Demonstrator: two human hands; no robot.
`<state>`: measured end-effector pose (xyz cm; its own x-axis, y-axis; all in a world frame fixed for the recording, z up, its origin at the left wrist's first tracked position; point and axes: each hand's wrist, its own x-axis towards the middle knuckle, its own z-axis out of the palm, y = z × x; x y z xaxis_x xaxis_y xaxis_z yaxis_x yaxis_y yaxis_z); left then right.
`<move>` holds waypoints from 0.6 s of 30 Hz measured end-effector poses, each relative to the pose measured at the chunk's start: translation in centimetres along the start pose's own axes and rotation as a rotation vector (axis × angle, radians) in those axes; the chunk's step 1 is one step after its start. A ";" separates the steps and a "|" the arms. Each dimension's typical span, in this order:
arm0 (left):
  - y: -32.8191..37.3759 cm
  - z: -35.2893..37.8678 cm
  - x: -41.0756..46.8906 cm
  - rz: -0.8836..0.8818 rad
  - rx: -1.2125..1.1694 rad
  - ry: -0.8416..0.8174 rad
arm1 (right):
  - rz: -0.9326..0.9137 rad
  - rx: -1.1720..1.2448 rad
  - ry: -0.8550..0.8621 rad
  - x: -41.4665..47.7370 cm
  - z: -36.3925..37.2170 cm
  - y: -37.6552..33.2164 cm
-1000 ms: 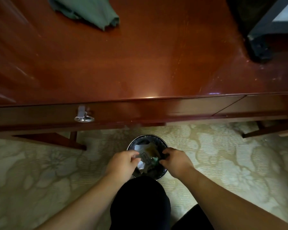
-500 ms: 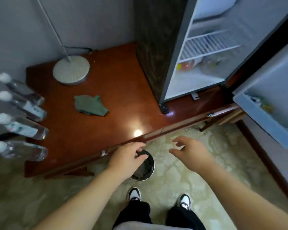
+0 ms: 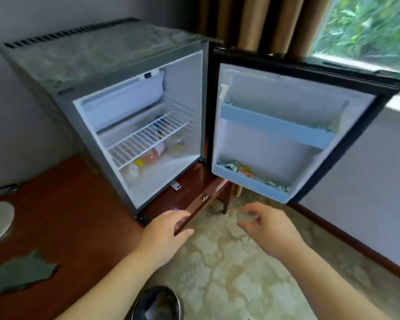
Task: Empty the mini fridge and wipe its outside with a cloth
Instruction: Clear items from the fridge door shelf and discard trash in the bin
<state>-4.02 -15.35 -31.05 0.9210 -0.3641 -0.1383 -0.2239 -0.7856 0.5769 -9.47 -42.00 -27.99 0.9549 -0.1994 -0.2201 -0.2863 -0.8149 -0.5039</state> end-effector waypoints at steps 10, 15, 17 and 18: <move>10.1 3.3 9.4 0.023 -0.010 0.041 | 0.061 0.055 0.092 5.6 -8.3 8.6; 11.3 3.6 12.5 0.040 -0.007 0.004 | 0.068 0.071 0.082 8.9 -8.7 9.5; 11.1 3.4 14.6 0.056 -0.027 -0.008 | 0.079 0.059 0.081 10.2 -8.1 9.8; 10.8 3.4 15.8 0.069 -0.033 -0.014 | 0.090 0.052 0.075 10.7 -7.8 9.9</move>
<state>7.03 -31.35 -29.74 0.8994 -0.4235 -0.1083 -0.2755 -0.7415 0.6118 -1.43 -56.42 -28.85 0.9278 -0.3122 -0.2040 -0.3729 -0.7628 -0.5283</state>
